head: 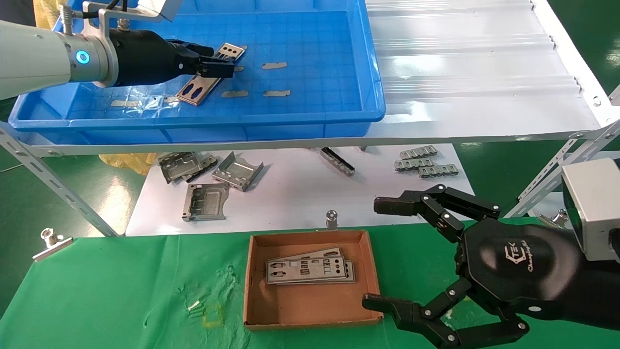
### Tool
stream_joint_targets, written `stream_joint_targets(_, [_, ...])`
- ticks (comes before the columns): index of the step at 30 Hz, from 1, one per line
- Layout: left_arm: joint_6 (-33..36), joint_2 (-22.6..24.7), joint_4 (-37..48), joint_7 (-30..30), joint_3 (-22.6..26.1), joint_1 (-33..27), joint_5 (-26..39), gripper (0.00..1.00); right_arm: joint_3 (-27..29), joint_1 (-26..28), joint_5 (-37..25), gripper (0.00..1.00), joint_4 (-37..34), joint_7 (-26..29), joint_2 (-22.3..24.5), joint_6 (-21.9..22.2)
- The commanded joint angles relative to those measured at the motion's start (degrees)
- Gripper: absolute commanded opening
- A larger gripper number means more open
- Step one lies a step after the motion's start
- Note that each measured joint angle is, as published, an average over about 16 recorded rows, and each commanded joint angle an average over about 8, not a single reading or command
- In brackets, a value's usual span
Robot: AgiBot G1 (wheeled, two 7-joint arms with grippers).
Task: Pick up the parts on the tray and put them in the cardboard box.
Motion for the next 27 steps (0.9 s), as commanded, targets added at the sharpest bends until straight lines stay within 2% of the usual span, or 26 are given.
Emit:
stream_joint_targets(1, [-0.02, -0.03, -0.01, 0.01, -0.03, -0.02, -0.03, 0.0, 0.0, 0.0, 0.0, 1.0, 0.0, 0.0, 0.0, 0.0])
stream_joint_targets(14, [1.0, -0.7, -0.88, 0.24, -1.16, -1.09, -1.67, 0.0, 0.0, 0.0, 0.0, 1.0, 0.0, 0.0, 0.0, 0.0])
stream_joint_targets(27, [11.24, -5.94, -4.57, 4.56, -4.48, -2.81, -6.61, 0.0, 0.0, 0.0, 0.0, 1.0, 0.0, 0.0, 0.0, 0.0])
